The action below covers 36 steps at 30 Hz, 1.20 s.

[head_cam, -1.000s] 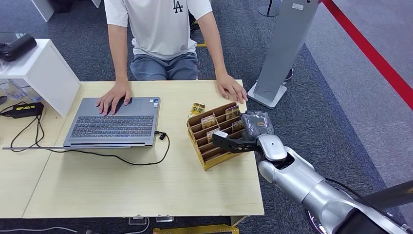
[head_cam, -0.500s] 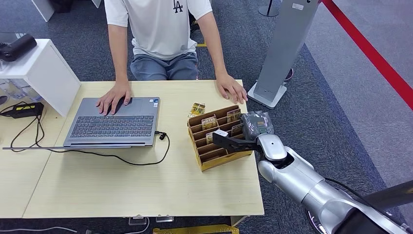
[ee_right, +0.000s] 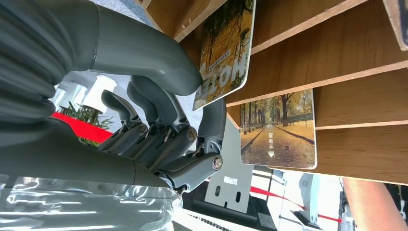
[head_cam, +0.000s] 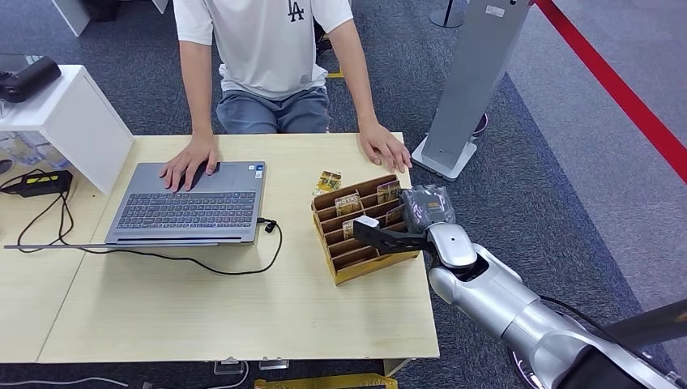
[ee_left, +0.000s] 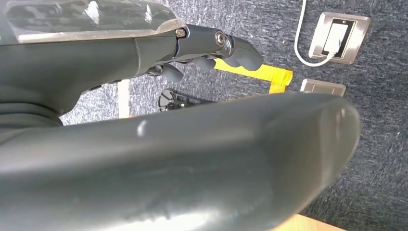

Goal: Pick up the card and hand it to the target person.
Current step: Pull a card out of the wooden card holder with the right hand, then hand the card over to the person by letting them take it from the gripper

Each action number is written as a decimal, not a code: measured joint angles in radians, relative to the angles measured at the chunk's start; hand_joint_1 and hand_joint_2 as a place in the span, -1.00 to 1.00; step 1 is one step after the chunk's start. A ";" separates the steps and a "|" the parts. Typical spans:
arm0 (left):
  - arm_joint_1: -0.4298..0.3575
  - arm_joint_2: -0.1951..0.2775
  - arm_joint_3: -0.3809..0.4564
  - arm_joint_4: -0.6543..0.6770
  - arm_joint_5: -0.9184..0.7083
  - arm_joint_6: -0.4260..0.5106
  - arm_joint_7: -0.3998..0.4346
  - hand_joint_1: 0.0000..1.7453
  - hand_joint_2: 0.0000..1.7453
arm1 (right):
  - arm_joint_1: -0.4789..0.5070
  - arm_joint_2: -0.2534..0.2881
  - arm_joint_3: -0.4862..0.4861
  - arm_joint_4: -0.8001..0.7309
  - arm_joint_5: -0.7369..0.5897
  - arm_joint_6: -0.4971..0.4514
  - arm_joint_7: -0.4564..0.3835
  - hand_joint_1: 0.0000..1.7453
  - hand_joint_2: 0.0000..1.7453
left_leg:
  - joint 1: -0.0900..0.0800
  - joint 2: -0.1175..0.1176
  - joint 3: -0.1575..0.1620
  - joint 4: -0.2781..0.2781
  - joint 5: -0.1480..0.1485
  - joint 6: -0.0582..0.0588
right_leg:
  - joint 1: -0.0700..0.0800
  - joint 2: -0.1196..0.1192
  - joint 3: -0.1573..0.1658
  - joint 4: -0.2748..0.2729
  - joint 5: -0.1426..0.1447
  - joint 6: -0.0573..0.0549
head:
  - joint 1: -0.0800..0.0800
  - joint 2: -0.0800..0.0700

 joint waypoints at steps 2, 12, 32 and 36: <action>0.000 0.000 0.000 0.000 -0.001 -0.003 0.000 -1.00 -1.00 | -0.001 0.000 0.003 0.000 -0.001 -0.002 0.000 0.88 1.00 | 0.000 0.000 0.000 0.000 0.000 0.000 | 0.000 0.000 0.000 0.000 0.000 0.000 | 0.000 0.000; 0.001 0.000 0.000 0.000 0.012 -0.002 0.000 -1.00 -1.00 | -0.011 -0.019 0.003 -0.059 -0.005 -0.018 0.039 0.88 1.00 | 0.000 0.000 0.000 0.000 0.000 0.000 | 0.000 0.000 0.000 0.000 0.000 0.000 | 0.000 0.000; 0.004 0.000 0.001 0.000 0.019 -0.003 0.000 -1.00 -1.00 | -0.012 -0.132 -0.116 -0.389 0.028 -0.055 0.129 0.88 1.00 | 0.000 0.000 0.000 0.000 0.000 0.000 | 0.000 0.000 0.000 0.000 0.000 0.000 | 0.000 0.000; 0.004 0.000 0.000 0.000 0.016 -0.011 0.000 -1.00 -1.00 | 0.004 -0.144 -0.139 -0.424 0.034 -0.061 0.129 0.88 1.00 | 0.000 0.000 0.000 0.000 0.000 0.000 | 0.000 0.000 0.000 0.000 0.000 0.000 | 0.000 0.000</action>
